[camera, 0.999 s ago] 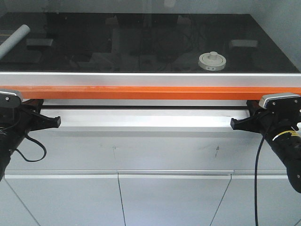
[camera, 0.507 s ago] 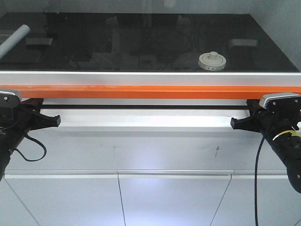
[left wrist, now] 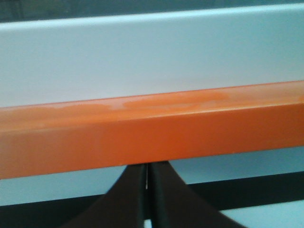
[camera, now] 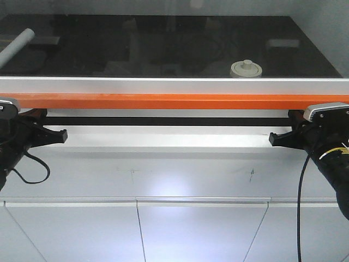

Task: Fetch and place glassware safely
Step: 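Lift the sash upward with both grippers to open the hood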

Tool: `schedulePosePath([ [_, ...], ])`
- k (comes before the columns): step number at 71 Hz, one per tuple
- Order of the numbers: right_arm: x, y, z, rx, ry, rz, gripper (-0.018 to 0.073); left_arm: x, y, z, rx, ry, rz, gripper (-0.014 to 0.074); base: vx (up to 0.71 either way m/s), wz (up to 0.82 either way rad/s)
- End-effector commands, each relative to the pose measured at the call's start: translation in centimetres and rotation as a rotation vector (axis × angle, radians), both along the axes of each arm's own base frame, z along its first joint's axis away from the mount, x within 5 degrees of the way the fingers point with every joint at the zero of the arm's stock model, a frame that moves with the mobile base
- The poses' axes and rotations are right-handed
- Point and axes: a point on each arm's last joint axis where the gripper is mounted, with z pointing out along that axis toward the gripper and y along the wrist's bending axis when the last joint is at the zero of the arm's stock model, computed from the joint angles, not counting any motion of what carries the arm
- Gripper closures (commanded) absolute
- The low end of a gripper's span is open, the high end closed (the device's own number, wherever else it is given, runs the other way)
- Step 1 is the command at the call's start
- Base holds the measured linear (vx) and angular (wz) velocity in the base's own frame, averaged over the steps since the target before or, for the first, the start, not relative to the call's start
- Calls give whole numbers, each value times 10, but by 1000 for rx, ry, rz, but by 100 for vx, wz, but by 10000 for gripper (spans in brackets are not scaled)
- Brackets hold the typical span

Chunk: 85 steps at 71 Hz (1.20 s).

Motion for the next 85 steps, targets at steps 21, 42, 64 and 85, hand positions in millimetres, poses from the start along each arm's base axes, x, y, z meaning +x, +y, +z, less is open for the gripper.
schedulePosePath([
  [21,-2,1,50,0,-248,9,563,-8,-2,66,-25,-328,-11,603,0,0],
  [42,5,0,67,-2,-278,7,563,-5,-3,85,-14,-344,-15,603,0,0],
  [64,7,0,85,14,-316,7,563,-4,-4,108,2,-379,-25,603,0,0],
  [85,6,-1,109,3,-352,1,563,-6,-3,133,6,-419,-20,603,0,0],
])
